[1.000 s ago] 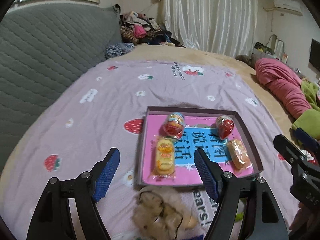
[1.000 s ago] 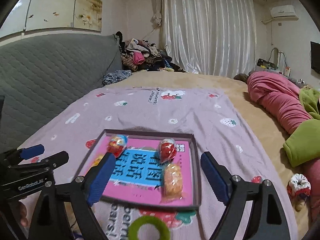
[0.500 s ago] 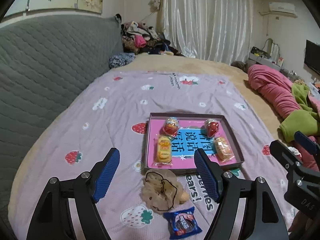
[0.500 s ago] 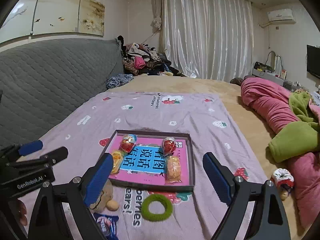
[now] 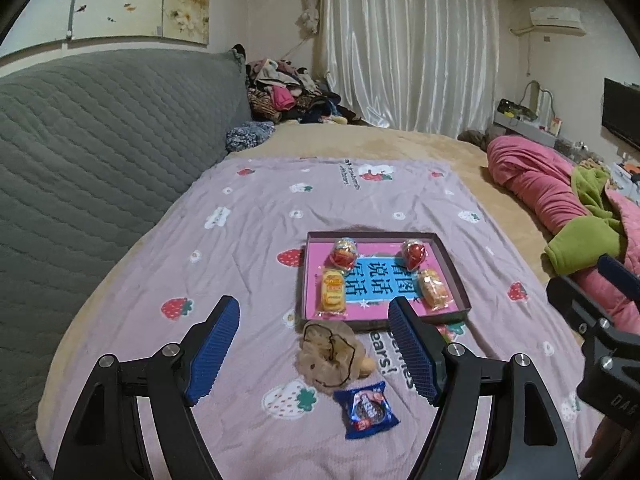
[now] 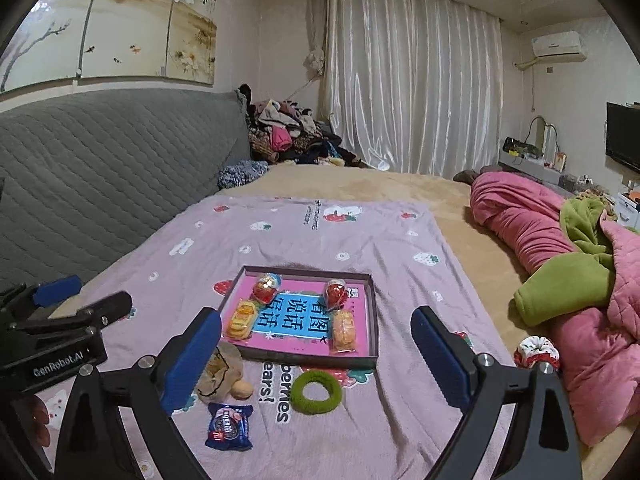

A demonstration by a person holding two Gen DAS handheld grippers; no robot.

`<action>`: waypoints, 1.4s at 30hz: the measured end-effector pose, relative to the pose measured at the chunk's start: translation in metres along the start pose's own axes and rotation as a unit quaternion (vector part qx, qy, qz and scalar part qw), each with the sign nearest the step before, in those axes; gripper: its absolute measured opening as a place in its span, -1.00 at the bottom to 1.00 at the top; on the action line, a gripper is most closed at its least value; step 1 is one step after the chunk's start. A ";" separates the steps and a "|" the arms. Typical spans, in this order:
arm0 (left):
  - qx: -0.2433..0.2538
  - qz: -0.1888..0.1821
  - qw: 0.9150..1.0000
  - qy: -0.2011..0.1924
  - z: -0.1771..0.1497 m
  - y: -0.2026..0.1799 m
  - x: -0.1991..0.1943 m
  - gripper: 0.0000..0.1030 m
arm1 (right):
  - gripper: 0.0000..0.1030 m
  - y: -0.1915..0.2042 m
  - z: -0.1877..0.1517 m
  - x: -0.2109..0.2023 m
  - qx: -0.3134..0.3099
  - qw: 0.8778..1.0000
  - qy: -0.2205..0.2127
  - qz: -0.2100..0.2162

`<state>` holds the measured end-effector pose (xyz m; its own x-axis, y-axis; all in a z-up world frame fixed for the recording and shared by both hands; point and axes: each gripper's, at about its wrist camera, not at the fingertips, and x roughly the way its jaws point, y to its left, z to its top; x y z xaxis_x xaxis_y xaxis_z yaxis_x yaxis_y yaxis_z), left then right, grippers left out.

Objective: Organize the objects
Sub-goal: 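Withdraw both tools toward the scrunchie and green hair tie on the bed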

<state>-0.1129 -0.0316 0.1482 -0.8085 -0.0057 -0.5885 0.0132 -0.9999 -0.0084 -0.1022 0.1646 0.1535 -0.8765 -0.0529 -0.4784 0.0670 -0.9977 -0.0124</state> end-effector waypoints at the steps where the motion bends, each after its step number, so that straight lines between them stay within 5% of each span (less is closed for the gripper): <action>1: 0.000 -0.001 1.000 -0.001 -0.002 0.001 -0.003 0.52 | 0.88 0.001 0.000 -0.003 -0.001 1.000 0.000 0.000; 24: 0.003 -0.001 1.000 0.026 -0.045 0.012 -0.013 0.52 | 0.94 0.010 -0.032 -0.024 -0.007 1.000 0.025 -0.005; 42: 0.019 -0.001 0.997 0.081 -0.081 -0.004 0.036 0.52 | 0.94 -0.002 -0.066 0.014 -0.011 0.997 0.072 -0.019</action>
<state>-0.0944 -0.0262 0.0612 -0.7030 -0.0050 -0.7112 -0.0127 -0.9997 0.0195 -0.0835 0.1687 0.0889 -0.8010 -0.0076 -0.5986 0.0481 -0.9975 -0.0517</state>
